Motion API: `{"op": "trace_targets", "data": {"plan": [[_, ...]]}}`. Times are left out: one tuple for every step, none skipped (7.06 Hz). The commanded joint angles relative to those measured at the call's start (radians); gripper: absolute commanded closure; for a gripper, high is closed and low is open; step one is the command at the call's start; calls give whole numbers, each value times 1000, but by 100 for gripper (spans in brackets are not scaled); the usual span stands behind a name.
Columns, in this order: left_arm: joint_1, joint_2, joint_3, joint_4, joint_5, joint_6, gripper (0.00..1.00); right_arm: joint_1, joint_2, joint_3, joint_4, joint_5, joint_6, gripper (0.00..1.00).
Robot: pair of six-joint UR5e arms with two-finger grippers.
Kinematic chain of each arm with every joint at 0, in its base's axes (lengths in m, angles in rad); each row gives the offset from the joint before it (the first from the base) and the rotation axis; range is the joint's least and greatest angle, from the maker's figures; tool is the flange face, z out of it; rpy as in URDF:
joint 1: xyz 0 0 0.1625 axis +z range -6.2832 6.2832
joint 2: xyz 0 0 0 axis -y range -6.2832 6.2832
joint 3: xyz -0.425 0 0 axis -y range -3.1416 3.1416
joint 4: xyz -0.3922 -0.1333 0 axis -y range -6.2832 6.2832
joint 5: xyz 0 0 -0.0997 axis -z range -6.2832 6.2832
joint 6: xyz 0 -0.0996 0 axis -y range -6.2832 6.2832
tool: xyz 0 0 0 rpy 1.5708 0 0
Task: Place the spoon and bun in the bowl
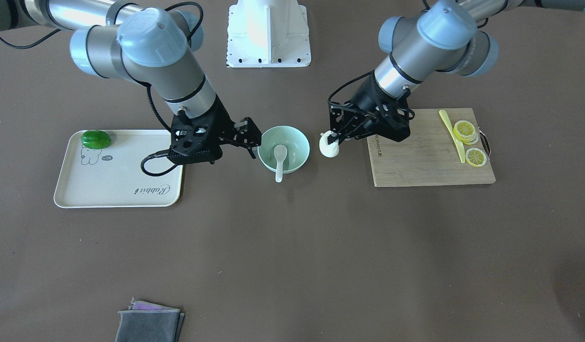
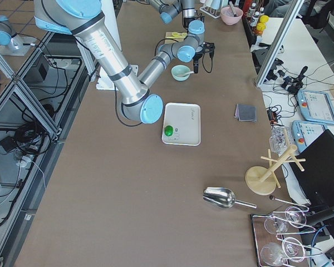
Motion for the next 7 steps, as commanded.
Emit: {"op": "trace_targets", "data": {"plan": [[96,-81,74,-1,122,-38,100,119,-137,41,-12,94,-181,0],[114,-118,126,-3,141,-70,100,174,-193,57,-12,155,-254,0],[128,-120,136,-4,143,-97,100,195,-235,83,-12,169,-287,0],[130,-109,137,-3,141,-93,61,195,-240,89,-10,168,-287,0],[130,-111,139,-3,155,-93,3,193,-238,92,-3,168,-290,0],[131,-111,134,-3,164,-95,2,195,-240,92,-1,169,-293,0],[130,-108,125,0,167,-95,2,196,-244,91,0,171,-308,0]]}}
